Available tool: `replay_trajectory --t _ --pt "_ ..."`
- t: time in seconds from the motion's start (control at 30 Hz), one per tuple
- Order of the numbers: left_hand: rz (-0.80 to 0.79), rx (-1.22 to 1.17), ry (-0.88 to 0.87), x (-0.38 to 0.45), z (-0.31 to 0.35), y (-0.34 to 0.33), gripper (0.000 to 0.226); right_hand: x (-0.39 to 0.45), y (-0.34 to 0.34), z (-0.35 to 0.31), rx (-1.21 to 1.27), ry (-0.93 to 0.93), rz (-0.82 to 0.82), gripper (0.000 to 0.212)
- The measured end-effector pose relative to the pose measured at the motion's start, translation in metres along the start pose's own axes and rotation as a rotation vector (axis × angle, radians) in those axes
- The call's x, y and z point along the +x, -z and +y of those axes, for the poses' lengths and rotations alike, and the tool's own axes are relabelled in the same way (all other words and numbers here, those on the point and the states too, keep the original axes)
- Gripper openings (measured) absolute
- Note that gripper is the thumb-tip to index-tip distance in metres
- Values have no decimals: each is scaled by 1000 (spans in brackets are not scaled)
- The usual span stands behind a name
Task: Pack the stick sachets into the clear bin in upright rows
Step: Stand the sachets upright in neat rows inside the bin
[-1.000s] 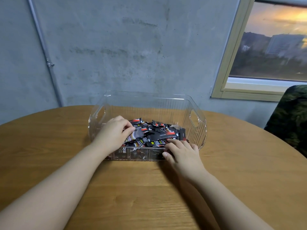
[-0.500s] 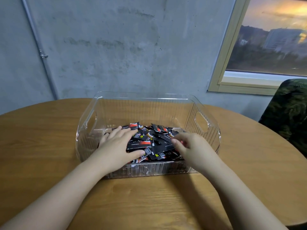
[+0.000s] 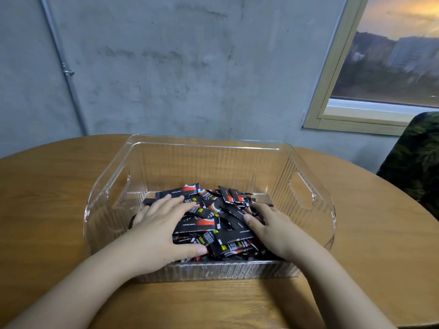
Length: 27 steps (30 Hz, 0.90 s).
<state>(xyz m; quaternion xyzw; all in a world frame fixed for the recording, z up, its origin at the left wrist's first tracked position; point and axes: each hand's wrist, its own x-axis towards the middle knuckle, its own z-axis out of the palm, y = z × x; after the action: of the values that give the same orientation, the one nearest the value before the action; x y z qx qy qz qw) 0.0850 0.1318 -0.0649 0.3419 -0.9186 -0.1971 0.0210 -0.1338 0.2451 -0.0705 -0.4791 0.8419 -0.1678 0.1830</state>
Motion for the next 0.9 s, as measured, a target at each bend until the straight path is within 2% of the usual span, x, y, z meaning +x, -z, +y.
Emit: replay_trajectory --t 0.13,0.23,0.3,0.37,0.47,0.57,0.67,0.77,0.9 --pt "54 -33 -97 11 9 -2 116 -5 2 -5 134 -15 57 49" --pt "50 -26 -190 26 33 0 89 -4 4 -16 268 45 112 34" --pt "22 10 -245 40 52 0 74 0 2 -19 347 98 94 36" --pt "-12 86 -278 55 63 -6 76 3 1 -20 469 108 78 37" --pt "-162 206 -230 68 60 -19 85 3 4 -15 620 6 194 38" --pt "-224 281 -225 66 55 -21 67 2 7 -10 604 -50 282 38" --pt "-211 309 -214 64 51 -16 52 4 4 -9 544 -98 238 33" --pt "-189 327 -178 64 43 -9 45 8 1 -8 439 -138 177 42" --pt "-40 407 -161 62 36 -1 35 8 1 -7 344 -166 100 44"
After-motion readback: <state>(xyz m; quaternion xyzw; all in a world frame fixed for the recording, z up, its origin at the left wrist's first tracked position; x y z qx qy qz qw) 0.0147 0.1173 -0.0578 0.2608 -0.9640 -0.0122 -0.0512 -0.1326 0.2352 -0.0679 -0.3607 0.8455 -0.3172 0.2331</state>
